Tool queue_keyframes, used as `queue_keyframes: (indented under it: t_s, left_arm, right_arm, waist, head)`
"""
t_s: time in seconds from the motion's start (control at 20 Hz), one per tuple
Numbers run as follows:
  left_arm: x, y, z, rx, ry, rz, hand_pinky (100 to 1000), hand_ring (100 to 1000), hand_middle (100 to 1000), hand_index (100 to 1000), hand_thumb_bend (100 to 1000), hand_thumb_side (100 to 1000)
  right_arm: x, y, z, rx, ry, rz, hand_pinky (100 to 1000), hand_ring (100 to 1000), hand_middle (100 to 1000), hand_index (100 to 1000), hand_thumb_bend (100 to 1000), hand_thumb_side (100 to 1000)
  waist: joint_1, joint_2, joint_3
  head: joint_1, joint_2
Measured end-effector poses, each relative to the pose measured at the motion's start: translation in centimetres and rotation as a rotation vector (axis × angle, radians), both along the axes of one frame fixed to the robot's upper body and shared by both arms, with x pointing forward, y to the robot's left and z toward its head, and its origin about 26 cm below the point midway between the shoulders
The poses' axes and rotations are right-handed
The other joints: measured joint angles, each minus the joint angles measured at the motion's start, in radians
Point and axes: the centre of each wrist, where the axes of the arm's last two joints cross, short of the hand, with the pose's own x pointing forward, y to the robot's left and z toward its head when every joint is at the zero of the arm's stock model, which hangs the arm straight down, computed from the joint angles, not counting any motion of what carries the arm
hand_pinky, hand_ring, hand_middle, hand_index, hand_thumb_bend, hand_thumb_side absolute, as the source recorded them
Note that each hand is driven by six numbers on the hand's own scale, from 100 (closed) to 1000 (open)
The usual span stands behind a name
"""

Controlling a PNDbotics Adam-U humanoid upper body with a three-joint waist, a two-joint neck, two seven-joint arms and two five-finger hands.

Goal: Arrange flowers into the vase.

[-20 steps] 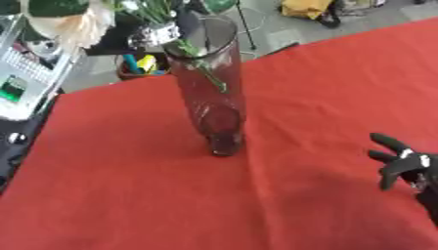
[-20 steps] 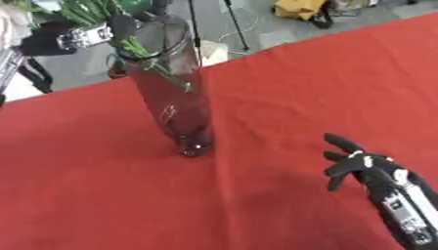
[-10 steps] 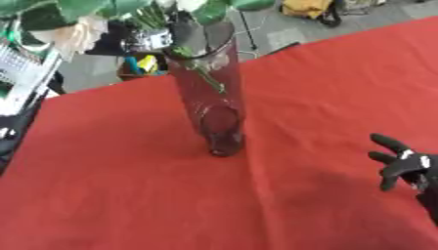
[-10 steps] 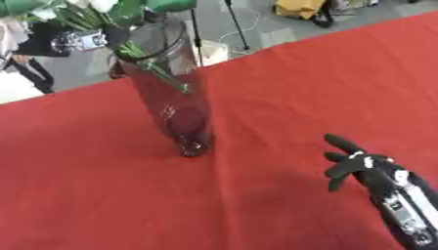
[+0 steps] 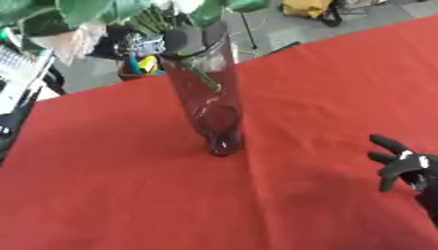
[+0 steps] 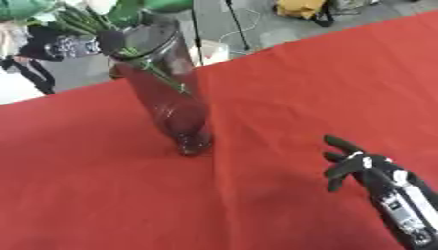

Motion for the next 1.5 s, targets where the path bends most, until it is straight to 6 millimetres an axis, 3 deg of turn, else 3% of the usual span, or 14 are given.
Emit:
queue_keyframes:
  t_s: [0.4,0.85,1.05,1.2,1.5]
  left_arm:
    - [-0.01,0.07,0.0,-0.091,-0.035,-0.031,984,1000,1000,1000,114,1000]
    - [-0.16,0.02,-0.02,-0.164,-0.032,-0.083,987,1000,1000,1000,143,1000]
    - [-0.23,0.3,-0.06,-0.112,-0.048,-0.057,1000,1000,1000,1000,202,1000]
    - [-0.22,0.47,-0.15,-0.054,-0.059,-0.042,1000,1000,1000,1000,300,1000]
    - [-0.27,0.71,-0.01,-0.031,-0.108,-0.087,1000,1000,1000,1000,382,1000]
  right_arm:
    - [0.0,0.06,-0.02,-0.007,0.005,0.002,933,1000,454,662,100,899]
    - [0.0,0.07,-0.02,-0.013,0.011,0.0,934,1000,454,663,100,899]
    - [0.0,0.07,-0.02,-0.014,0.012,0.0,935,1000,454,663,100,899]
    - [0.0,0.07,-0.02,-0.014,0.012,0.0,935,1000,453,663,100,901]
    - [0.0,0.07,-0.02,-0.015,0.015,0.001,936,1000,453,664,100,900]
  waist:
    - [0.0,0.0,0.003]
    - [0.0,0.0,0.004]
    - [0.0,0.0,0.004]
    - [0.0,0.0,0.004]
    - [0.0,0.0,0.003]
  head:
    - [-0.002,0.0]
    - [-0.002,0.0]
    - [-0.002,0.0]
    - [-0.002,0.0]
    - [-0.002,0.0]
